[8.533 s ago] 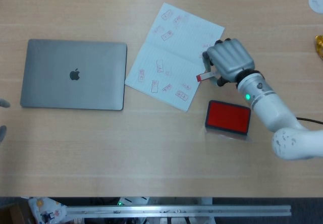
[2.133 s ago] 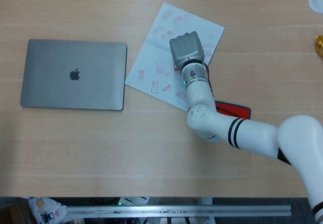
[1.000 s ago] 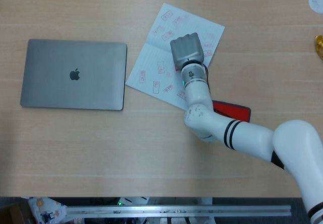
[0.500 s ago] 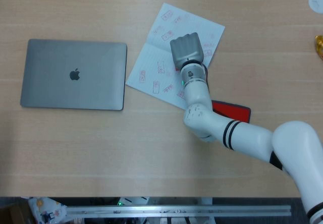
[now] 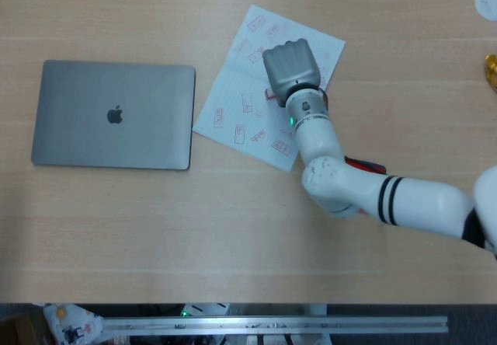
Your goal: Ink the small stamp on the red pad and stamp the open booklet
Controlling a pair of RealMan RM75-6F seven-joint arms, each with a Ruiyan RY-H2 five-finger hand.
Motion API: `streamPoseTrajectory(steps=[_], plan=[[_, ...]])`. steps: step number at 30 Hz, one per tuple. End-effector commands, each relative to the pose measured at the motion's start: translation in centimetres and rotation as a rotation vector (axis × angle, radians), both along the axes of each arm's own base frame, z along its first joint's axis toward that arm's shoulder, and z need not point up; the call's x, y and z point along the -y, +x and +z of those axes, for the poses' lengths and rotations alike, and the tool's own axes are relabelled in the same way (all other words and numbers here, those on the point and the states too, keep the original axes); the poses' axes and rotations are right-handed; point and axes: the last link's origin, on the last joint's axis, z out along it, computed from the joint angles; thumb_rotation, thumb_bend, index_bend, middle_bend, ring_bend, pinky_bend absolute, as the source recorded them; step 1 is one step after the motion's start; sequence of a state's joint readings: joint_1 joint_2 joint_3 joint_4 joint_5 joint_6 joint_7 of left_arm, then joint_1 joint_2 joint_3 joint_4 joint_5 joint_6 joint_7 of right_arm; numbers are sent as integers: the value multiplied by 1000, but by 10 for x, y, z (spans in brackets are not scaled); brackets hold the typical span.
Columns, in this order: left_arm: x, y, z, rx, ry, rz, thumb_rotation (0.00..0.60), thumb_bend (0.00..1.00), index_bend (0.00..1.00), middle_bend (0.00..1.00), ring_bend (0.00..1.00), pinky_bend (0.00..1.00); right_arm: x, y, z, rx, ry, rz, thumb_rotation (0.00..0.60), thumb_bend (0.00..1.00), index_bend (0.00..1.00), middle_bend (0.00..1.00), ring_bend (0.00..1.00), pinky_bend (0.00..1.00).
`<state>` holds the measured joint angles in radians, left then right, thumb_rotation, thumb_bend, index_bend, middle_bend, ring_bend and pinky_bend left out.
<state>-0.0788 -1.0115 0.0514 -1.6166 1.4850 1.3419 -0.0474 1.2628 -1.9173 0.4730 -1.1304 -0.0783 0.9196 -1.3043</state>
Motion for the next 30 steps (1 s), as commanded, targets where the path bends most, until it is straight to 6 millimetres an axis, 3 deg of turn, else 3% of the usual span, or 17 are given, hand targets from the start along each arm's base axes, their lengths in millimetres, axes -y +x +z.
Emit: streamPoseTrajectory(steps=[1,9,17,30], plan=[[0,1,-1,2,-5,-4,600,300,318,266,290,295,-2,-25,45,13,-34,-7,600,513,816,520,302,317],[0,3,-3,3,-11,-9,600,300,318,266,290,294,-19,-73,78,-19,-5,8,600,511,816,520,302,317],[-2,6,-8,6,-29,-20,600,300,318,266,290,295,-33,-122,80,-24,33,-32,600,508,816,520,303,317],[-2,6,-12,4,-45,-12,600,300,318,265,290,295,-43,-146,70,-67,75,-7,600,406,761,490,306,317]])
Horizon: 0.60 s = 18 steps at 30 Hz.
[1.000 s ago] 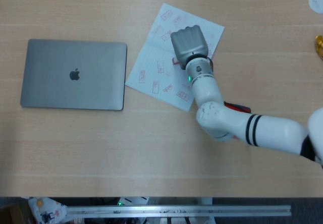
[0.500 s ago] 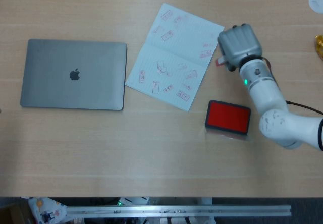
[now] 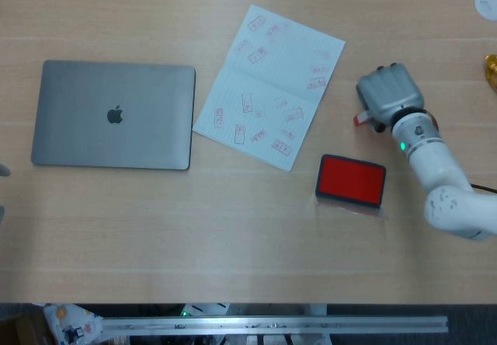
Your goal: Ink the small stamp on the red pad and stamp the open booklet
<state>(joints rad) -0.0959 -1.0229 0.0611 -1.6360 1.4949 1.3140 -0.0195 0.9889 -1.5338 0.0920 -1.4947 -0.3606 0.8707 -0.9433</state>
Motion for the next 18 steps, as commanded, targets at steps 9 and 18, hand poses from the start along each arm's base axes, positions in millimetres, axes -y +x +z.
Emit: streamPoseTrajectory(steps=[9,18], plan=[[-1,-1,-3,3,-8,5,600,301,318,265,290,294,-4,-4,-9,-8,27,24,600,332,678,439,268,318],[0,-2,-3,5,-11,10,600,301,318,265,290,294,-6,-6,-12,-20,37,36,600,296,604,401,236,312]])
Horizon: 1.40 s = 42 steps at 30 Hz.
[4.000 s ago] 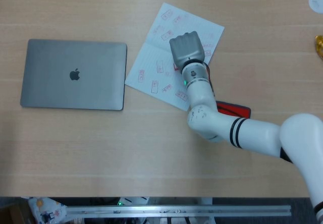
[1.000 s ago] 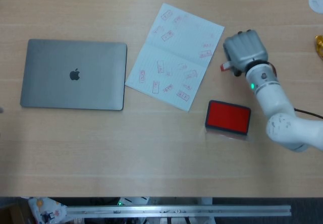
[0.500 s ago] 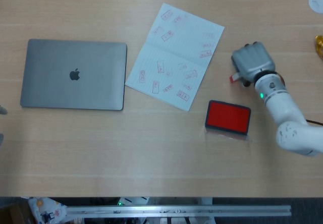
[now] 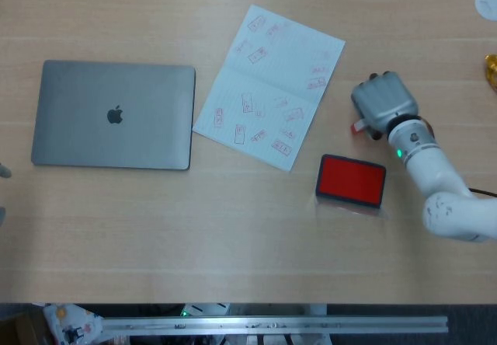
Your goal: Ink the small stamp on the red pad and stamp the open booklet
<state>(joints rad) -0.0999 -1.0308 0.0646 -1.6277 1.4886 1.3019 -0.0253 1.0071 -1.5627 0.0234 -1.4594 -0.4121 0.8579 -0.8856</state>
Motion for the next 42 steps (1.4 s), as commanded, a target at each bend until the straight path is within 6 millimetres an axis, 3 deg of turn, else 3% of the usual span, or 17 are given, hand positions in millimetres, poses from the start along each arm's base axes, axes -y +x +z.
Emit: streamPoseTrajectory(steps=[1,12,24,34,42], plan=[[0,0,0,1,-1,-1,600,300,318,265,290,294,0,0,0,-3,1,3,600,296,592,397,233,308],[-1,1,-2,1,-6,-2,600,300,318,264,290,294,-1,-3,-3,-11,4,10,600,241,494,361,203,277],[-2,2,0,-1,-2,-3,600,301,318,264,290,293,1,-1,7,16,-18,22,600,240,479,357,202,277],[-7,3,4,8,45,-17,600,301,296,264,290,293,3,0,57,108,-150,13,600,253,448,344,192,277],[-14,4,3,15,139,-43,600,301,283,264,290,293,-14,-26,108,182,-340,20,600,271,448,360,214,276]])
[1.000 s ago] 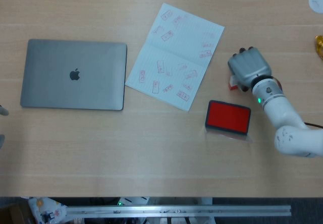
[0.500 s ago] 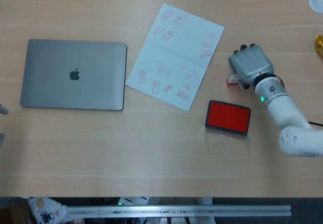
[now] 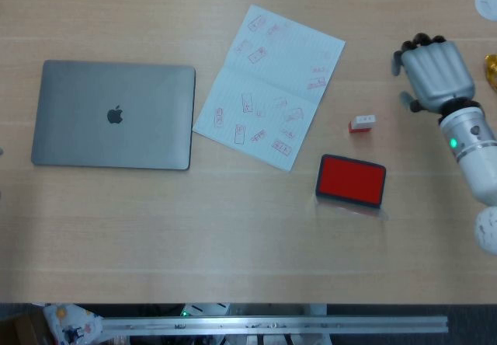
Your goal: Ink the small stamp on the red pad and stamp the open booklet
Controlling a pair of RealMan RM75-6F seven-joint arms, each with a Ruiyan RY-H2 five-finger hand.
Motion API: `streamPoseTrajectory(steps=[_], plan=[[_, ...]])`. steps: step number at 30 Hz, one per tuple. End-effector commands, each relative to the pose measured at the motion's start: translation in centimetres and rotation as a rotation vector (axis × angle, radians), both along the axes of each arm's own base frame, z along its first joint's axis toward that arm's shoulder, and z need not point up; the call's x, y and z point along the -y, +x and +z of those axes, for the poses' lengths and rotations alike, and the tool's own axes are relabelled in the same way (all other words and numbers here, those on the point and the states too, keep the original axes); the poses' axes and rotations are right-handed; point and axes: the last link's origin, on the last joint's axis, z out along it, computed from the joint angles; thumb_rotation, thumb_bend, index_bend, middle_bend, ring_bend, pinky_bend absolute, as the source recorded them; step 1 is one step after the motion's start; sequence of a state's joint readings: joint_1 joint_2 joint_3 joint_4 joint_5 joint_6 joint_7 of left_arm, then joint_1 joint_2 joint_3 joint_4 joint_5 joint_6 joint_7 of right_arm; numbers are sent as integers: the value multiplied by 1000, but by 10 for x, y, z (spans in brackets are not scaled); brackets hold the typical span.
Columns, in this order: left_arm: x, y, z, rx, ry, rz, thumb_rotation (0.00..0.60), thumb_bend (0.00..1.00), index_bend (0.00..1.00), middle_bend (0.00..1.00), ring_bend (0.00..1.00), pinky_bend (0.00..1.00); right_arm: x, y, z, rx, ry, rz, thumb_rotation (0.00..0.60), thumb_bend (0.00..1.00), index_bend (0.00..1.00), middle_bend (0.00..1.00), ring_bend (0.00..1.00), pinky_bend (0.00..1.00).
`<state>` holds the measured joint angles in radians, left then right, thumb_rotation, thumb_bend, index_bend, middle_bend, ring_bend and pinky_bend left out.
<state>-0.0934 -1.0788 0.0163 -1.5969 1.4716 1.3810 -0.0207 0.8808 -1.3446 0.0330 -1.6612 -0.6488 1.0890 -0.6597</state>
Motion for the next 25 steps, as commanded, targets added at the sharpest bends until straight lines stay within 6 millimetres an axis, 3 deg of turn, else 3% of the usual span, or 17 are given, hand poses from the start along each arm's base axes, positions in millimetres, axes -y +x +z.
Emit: streamPoseTrajectory(steps=[1,6,15,25], plan=[[-2,0,-1,0,30,-3,600,301,283,264,290,293,-13,-17,27,45,-105,-2,600,276,448,372,228,276],[-6,1,-3,4,64,-4,600,300,283,264,290,293,-35,-43,54,104,-189,-49,600,346,507,404,266,277],[-11,8,-5,12,102,-25,600,301,283,264,290,293,-84,-84,94,158,-329,-110,600,352,545,437,311,277],[-11,15,-8,15,105,-38,600,301,283,264,290,293,-116,-100,108,205,-377,-139,600,352,559,447,323,277]])
